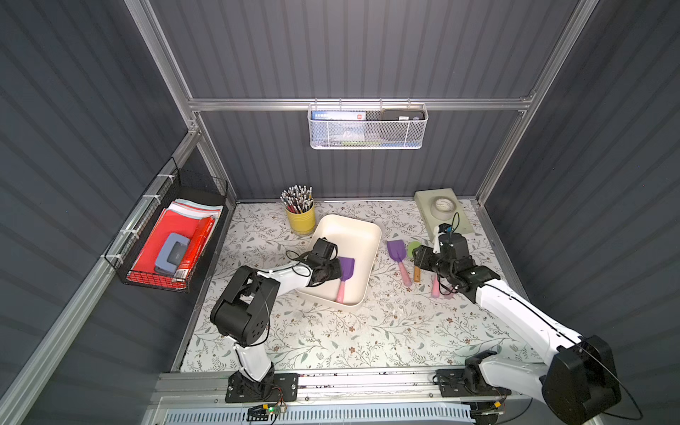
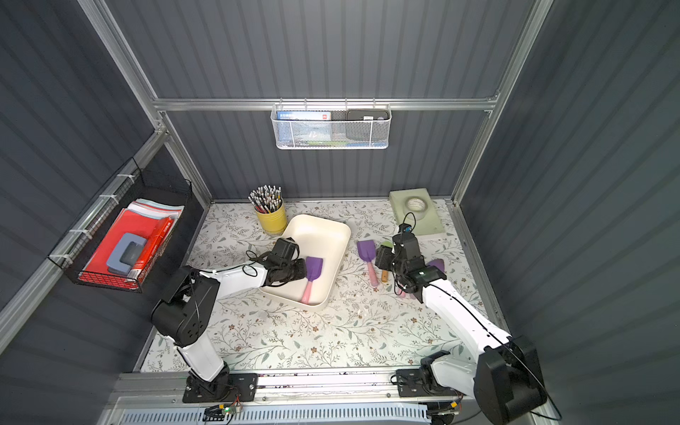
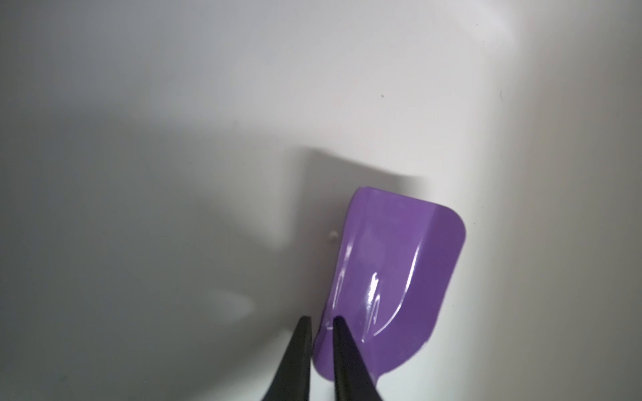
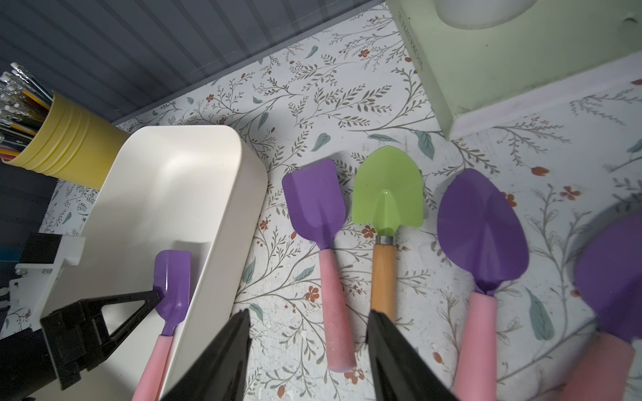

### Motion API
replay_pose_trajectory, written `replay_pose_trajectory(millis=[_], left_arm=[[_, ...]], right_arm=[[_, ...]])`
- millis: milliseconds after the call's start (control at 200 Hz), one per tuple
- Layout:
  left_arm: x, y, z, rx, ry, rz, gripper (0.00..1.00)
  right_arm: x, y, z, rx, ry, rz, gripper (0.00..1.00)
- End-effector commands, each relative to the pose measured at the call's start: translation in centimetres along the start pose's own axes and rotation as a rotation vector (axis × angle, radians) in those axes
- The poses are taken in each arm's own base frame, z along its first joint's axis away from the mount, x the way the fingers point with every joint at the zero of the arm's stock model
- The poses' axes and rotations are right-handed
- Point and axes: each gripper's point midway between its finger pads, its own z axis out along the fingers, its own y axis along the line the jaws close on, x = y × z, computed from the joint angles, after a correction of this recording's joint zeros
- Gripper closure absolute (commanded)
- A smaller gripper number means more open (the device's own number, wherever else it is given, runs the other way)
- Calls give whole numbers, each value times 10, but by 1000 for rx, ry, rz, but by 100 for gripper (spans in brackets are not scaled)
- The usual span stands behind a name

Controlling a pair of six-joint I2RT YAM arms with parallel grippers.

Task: Take the shovel out of the storage box
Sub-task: Pick up the shovel from the storage box.

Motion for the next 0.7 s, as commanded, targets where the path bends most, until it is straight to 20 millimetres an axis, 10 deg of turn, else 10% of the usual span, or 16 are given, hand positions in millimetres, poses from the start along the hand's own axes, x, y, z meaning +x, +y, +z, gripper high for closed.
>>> replay_pose_trajectory(millis=[0, 460, 695], left_arm=[[7, -1, 5, 10, 21, 10, 92], [-2, -11, 1, 41, 5, 15, 100], [-44, -45, -30, 110, -91, 29, 100]], right_arm=[[5, 0, -1, -6, 8, 6, 41], [7, 1, -1, -15, 15, 12, 42], [5, 16, -5, -91, 14, 11, 41]])
